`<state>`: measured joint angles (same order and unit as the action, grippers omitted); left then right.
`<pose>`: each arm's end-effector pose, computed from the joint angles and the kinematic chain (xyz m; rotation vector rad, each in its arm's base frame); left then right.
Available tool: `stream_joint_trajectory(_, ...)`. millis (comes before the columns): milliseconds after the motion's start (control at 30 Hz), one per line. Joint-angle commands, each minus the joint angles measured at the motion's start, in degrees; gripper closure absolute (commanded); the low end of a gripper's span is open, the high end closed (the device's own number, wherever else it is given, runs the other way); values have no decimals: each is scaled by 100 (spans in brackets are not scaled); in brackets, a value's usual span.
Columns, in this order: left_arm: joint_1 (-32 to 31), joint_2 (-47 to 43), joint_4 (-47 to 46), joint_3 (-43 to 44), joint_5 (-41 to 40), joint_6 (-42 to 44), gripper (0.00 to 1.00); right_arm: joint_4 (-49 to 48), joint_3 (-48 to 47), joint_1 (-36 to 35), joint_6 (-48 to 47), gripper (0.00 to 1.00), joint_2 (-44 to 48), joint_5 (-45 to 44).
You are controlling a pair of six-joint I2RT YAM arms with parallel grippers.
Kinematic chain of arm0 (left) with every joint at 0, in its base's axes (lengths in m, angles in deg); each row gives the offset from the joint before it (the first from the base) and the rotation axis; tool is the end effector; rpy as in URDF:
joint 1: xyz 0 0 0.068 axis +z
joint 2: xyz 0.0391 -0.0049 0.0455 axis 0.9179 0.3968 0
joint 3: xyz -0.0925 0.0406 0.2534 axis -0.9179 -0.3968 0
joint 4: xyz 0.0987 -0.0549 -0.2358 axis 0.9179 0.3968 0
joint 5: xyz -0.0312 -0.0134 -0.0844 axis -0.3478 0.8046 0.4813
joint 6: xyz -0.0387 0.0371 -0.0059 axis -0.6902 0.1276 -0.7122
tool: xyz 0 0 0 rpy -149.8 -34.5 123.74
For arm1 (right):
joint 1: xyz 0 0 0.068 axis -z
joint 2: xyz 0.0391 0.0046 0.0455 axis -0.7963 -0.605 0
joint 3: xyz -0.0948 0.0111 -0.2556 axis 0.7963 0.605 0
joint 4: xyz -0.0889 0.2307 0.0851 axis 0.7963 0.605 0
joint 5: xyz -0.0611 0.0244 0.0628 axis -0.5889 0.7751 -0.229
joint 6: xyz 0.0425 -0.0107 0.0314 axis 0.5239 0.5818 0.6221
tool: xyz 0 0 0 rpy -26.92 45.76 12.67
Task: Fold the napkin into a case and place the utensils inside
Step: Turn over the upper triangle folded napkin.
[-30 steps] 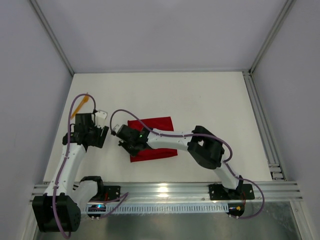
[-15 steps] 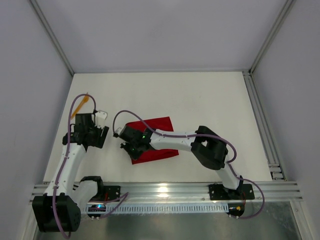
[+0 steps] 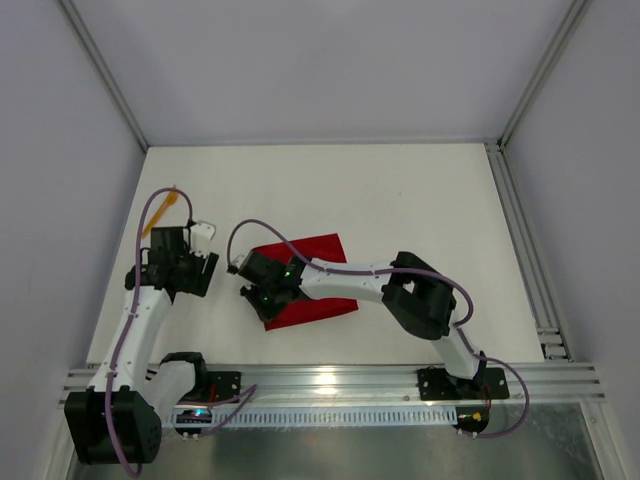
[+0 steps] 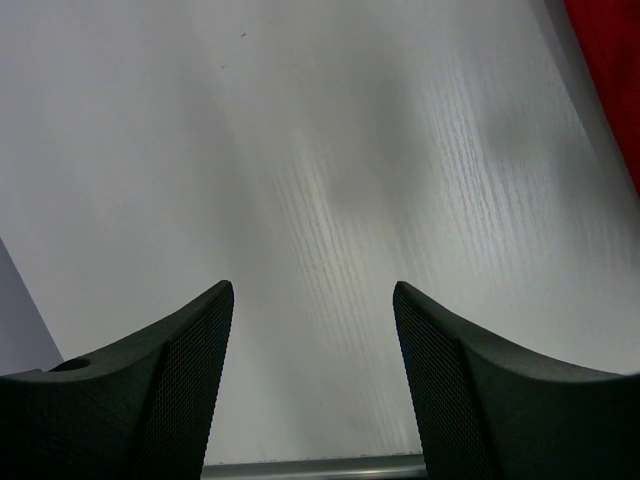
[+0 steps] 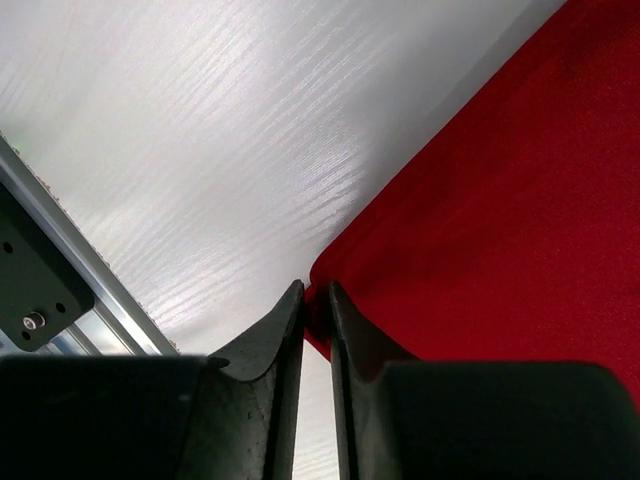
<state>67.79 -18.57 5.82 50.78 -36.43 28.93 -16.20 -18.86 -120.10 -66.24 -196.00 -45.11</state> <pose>0.1840 0.0042 0.2407 0.3759 2.5138 0.1524 0.1720 0.4202 0.1753 -1.1876 2.4430 0.6186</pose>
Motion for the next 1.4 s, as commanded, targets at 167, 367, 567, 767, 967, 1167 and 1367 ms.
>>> stream_joint_trajectory(167, 24, -23, 346, 390, 1069, 197, 34, -131, 173, 1, -44, 61, 255, 625)
stream_joint_trajectory(367, 15, -14, 986, 873, 2063, 566, 35, -18, 463, 62, -255, 60, 923, 801)
stream_joint_trajectory(567, -327, -277, 1952, 1427, 2687, 1418, 39, -290, 1410, 693, 33, 60, 2468, 959)
stream_joint_trajectory(767, -1328, -594, 2499, 1366, 1678, 2307, 34, -325, 3255, 2080, 552, 60, 3857, 714)
stream_joint_trajectory(967, -3963, -628, 1369, 418, 1214, 1264, 32, -466, 4013, 2821, 404, 57, 4316, 652)
stream_joint_trajectory(1167, -5960, -210, -1049, -980, 667, 647, 30, -860, 4496, 3296, 359, 64, 4185, 1178)
stream_joint_trajectory(1367, -6050, 382, -2227, -1332, -142, 698, 23, -1529, 4840, 3297, 614, 60, 4053, 1680)
